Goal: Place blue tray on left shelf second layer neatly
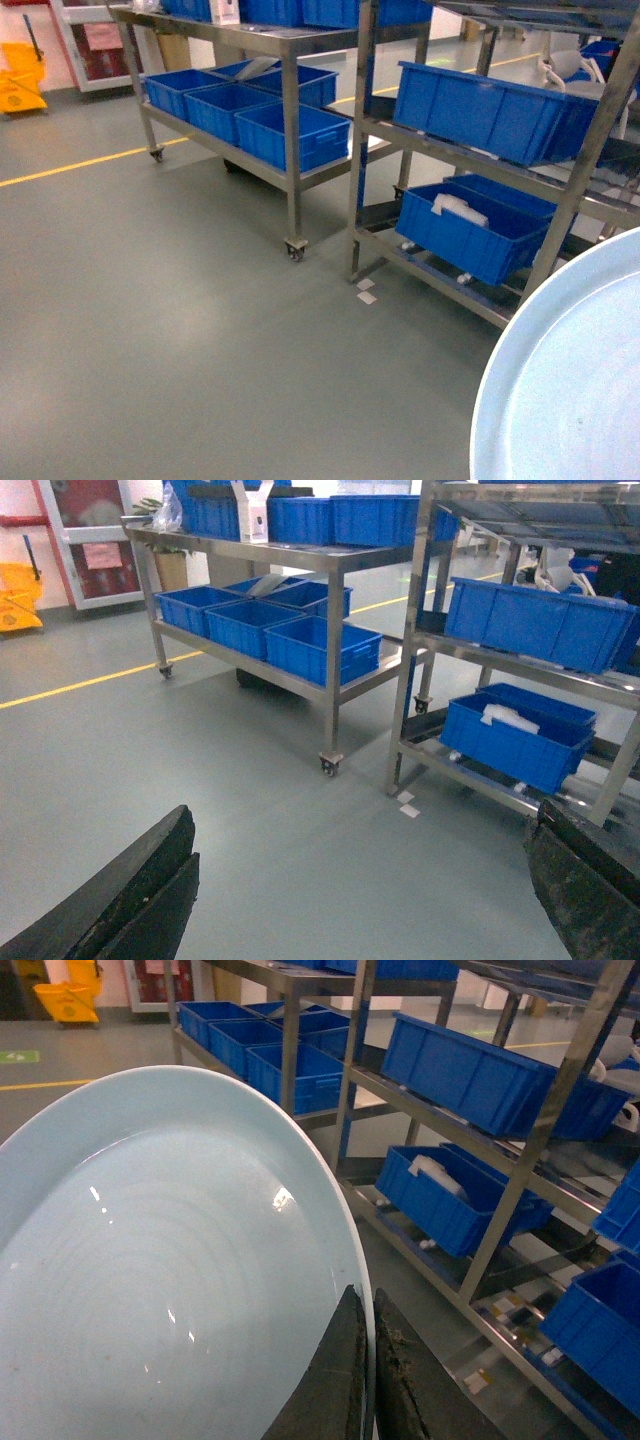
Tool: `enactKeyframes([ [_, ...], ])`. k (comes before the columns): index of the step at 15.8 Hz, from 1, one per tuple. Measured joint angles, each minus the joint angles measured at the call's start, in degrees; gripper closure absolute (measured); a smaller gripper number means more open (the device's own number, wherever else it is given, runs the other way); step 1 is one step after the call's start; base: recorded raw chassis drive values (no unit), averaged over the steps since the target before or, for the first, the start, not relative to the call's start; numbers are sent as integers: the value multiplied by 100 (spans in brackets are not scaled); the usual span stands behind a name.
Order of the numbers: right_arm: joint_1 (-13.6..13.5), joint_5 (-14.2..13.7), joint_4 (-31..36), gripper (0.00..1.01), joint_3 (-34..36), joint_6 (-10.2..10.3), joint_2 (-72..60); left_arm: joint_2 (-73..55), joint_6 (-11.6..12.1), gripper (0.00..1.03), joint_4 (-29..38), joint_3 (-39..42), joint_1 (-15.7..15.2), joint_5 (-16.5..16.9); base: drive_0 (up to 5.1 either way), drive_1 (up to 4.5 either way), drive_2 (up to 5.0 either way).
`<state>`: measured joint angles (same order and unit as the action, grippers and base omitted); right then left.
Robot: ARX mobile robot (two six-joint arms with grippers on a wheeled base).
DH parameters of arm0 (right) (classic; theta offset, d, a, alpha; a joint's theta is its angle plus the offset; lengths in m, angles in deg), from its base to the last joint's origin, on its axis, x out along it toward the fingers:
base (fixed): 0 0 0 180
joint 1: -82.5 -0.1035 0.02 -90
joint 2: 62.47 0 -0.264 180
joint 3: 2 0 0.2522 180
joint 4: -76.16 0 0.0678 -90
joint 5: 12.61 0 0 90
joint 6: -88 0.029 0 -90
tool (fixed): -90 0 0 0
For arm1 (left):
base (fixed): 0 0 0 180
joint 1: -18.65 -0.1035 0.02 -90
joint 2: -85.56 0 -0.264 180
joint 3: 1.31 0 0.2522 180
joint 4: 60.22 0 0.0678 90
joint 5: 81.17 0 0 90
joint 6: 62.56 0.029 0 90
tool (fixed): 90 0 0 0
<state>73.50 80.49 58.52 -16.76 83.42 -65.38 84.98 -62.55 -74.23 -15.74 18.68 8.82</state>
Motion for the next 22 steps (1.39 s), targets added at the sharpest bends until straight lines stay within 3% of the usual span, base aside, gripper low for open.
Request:
enactKeyframes([
  [12, 0, -4, 0, 99, 0, -2, 0, 0, 0, 5, -15, 0, 11, 0, -166, 267, -599],
  [18, 0, -4, -2, 99, 0, -2, -13, 0, 0, 5, -20, 0, 4, -4, 23, 395, -349],
  [22, 0, -2, 0, 99, 0, -2, -9, 0, 2, 5, 7, 0, 4, -7, -26, -26, -26],
])
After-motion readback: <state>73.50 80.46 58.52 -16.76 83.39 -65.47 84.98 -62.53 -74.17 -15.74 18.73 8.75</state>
